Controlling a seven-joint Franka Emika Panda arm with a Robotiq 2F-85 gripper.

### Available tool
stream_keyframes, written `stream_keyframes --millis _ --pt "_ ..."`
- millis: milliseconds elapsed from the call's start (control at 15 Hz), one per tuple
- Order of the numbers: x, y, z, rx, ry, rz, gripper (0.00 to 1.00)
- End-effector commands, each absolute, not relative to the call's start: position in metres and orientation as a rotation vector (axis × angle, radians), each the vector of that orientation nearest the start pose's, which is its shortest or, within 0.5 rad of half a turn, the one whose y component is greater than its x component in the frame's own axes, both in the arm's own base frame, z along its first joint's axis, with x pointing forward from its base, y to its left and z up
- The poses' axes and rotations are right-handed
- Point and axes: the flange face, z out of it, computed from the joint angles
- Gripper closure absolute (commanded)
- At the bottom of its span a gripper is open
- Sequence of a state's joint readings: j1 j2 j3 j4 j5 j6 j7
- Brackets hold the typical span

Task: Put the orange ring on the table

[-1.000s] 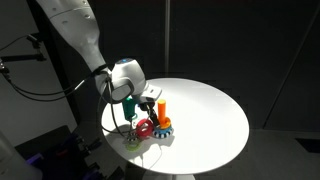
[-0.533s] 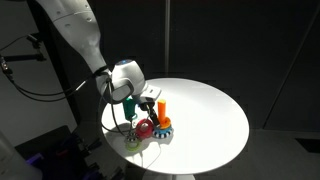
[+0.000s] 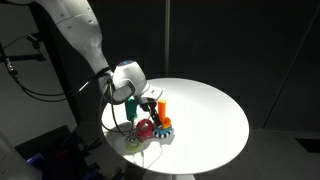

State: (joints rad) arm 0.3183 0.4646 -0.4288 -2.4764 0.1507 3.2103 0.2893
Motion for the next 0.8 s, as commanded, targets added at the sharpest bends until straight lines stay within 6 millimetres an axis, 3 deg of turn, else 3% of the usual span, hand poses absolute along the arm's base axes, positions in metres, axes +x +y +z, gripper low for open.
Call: stream_keyframes --millis 0,400,733 --pt "0.494 -0.084 0.162 -3.136 0.811 -0.586 0.27" --pt "0.499 -0.088 0.166 -3.122 0.853 -0.599 0.55" --pt "0.497 -0.090 0.177 -3.116 0.863 -0.600 0.63"
